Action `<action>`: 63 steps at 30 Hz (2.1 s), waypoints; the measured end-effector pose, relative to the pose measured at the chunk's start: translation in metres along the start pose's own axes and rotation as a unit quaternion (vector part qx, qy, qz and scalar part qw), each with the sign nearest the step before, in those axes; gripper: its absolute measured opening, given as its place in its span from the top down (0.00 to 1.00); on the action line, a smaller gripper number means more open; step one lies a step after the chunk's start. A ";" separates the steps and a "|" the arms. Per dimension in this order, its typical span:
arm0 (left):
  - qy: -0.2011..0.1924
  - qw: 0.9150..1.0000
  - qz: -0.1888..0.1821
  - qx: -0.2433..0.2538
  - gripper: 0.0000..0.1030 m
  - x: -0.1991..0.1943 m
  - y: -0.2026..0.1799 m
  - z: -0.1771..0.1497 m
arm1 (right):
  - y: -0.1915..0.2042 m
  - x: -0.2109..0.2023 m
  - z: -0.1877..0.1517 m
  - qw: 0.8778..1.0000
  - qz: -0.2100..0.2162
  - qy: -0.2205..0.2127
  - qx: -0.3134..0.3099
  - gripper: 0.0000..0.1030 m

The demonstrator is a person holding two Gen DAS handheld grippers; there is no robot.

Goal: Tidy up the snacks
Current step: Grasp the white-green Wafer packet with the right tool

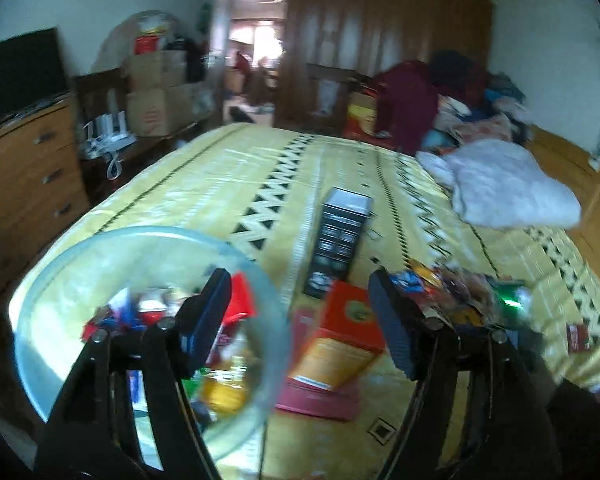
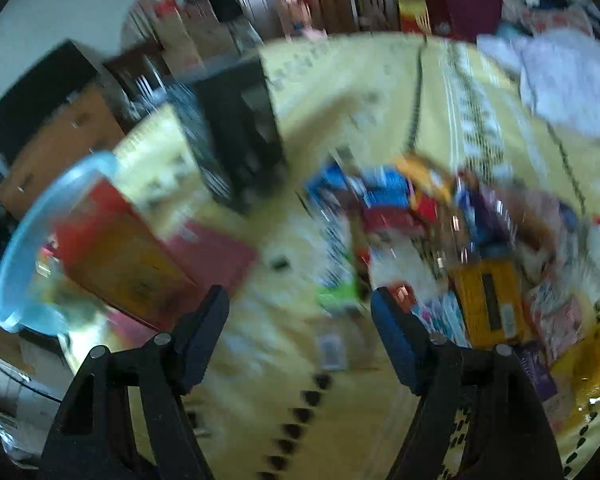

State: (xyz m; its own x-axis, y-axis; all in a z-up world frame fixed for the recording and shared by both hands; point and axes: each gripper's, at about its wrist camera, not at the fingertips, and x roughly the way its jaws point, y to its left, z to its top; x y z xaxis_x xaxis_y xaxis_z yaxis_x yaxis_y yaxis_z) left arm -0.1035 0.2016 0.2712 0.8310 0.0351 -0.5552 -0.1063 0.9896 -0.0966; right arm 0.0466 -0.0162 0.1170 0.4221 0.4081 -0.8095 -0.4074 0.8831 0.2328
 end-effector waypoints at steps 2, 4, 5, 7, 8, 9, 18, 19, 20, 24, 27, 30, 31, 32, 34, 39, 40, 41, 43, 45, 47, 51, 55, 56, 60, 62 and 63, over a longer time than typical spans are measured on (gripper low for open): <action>0.002 1.000 -0.008 0.013 0.30 0.001 -0.010 -0.004 | -0.005 0.025 0.005 1.000 -0.003 0.020 -0.009 0.30; 0.007 1.000 -0.012 0.022 0.30 0.004 -0.017 -0.007 | -0.001 0.044 0.013 0.999 -0.012 0.029 -0.022 0.32; 0.009 1.000 -0.016 0.025 0.30 0.006 -0.018 -0.008 | 0.002 0.051 0.014 0.999 -0.011 0.031 -0.028 0.35; 0.014 0.999 -0.025 0.032 0.30 0.009 -0.024 -0.011 | 0.006 0.071 0.023 0.998 -0.012 0.043 -0.045 0.36; 0.016 0.999 -0.028 0.035 0.30 0.010 -0.027 -0.013 | 0.006 0.082 0.028 0.997 -0.022 0.053 -0.050 0.37; 0.019 0.998 -0.033 0.040 0.30 0.012 -0.031 -0.014 | 0.003 0.098 0.032 0.996 -0.032 0.072 -0.047 0.40; 0.040 0.987 -0.116 0.107 0.30 0.012 -0.092 -0.040 | -0.020 0.013 0.033 0.999 0.045 -0.012 -0.007 0.62; 0.054 0.983 -0.135 0.111 0.30 0.018 -0.105 -0.045 | -0.024 -0.012 0.028 0.998 0.048 -0.029 -0.006 0.62; 0.069 0.980 -0.152 0.109 0.30 0.025 -0.113 -0.050 | -0.028 -0.029 0.022 0.998 0.050 -0.038 -0.001 0.62; 0.142 0.962 -0.205 0.112 0.30 0.077 -0.146 -0.077 | -0.057 -0.073 -0.035 0.998 0.038 -0.030 0.042 0.62; 0.228 0.950 -0.196 0.082 0.30 0.144 -0.157 -0.101 | -0.088 -0.077 -0.084 0.997 0.026 -0.008 0.079 0.62; 0.288 0.942 -0.166 0.041 0.32 0.202 -0.165 -0.120 | -0.114 -0.083 -0.120 0.992 0.031 0.002 0.122 0.62; 0.296 0.941 -0.162 0.036 0.32 0.210 -0.168 -0.124 | -0.119 -0.084 -0.129 0.991 0.033 0.002 0.130 0.62; 0.296 0.942 -0.154 0.035 0.32 0.218 -0.175 -0.126 | -0.124 -0.084 -0.135 0.990 0.036 0.003 0.137 0.62; 0.275 0.951 -0.126 0.059 0.30 0.225 -0.191 -0.128 | -0.132 -0.084 -0.143 0.989 0.042 0.003 0.145 0.62; 0.270 0.956 -0.045 0.106 0.24 0.242 -0.193 -0.149 | -0.138 -0.075 -0.140 0.988 0.063 0.003 0.144 0.62; 0.270 0.957 -0.042 0.101 0.24 0.238 -0.186 -0.149 | -0.137 -0.075 -0.140 0.988 0.066 0.003 0.142 0.62; 0.270 0.957 -0.036 0.096 0.24 0.232 -0.178 -0.149 | -0.136 -0.074 -0.139 0.988 0.069 0.001 0.138 0.62; 0.267 0.960 -0.040 0.070 0.25 0.217 -0.159 -0.150 | -0.130 -0.075 -0.139 0.989 0.073 -0.002 0.128 0.62; 0.271 0.960 -0.064 0.036 0.25 0.204 -0.141 -0.155 | -0.126 -0.073 -0.139 0.989 0.078 -0.005 0.124 0.62; 0.260 0.962 -0.072 0.036 0.25 0.194 -0.138 -0.158 | -0.126 -0.071 -0.141 0.989 0.082 -0.004 0.124 0.62; 0.250 0.964 -0.076 0.047 0.25 0.187 -0.142 -0.161 | -0.128 -0.065 -0.145 0.987 0.086 -0.002 0.134 0.62; 0.257 0.965 -0.043 0.028 0.22 0.195 -0.142 -0.160 | -0.127 -0.064 -0.144 0.987 0.089 -0.003 0.132 0.62; 0.262 0.964 -0.032 0.022 0.21 0.197 -0.141 -0.162 | -0.127 -0.063 -0.144 0.987 0.091 -0.003 0.132 0.62; 0.266 0.964 -0.005 0.020 0.21 0.190 -0.145 -0.168 | -0.130 -0.061 -0.146 0.986 0.092 -0.001 0.137 0.62; 0.265 0.963 -0.018 0.030 0.21 0.189 -0.152 -0.171 | -0.130 -0.062 -0.147 0.986 0.094 -0.003 0.139 0.62; 0.265 0.963 -0.022 0.044 0.24 0.191 -0.155 -0.172 | -0.131 -0.062 -0.147 0.986 0.094 -0.004 0.140 0.62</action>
State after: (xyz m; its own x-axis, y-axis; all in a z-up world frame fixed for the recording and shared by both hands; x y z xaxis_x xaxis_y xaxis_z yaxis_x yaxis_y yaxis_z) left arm -0.0225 0.0311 0.0377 0.4358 -0.0594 -0.8981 -0.0121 0.9973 -0.0718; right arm -0.0453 -0.1909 0.0577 0.3669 0.5723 -0.7334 -0.2403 0.8200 0.5196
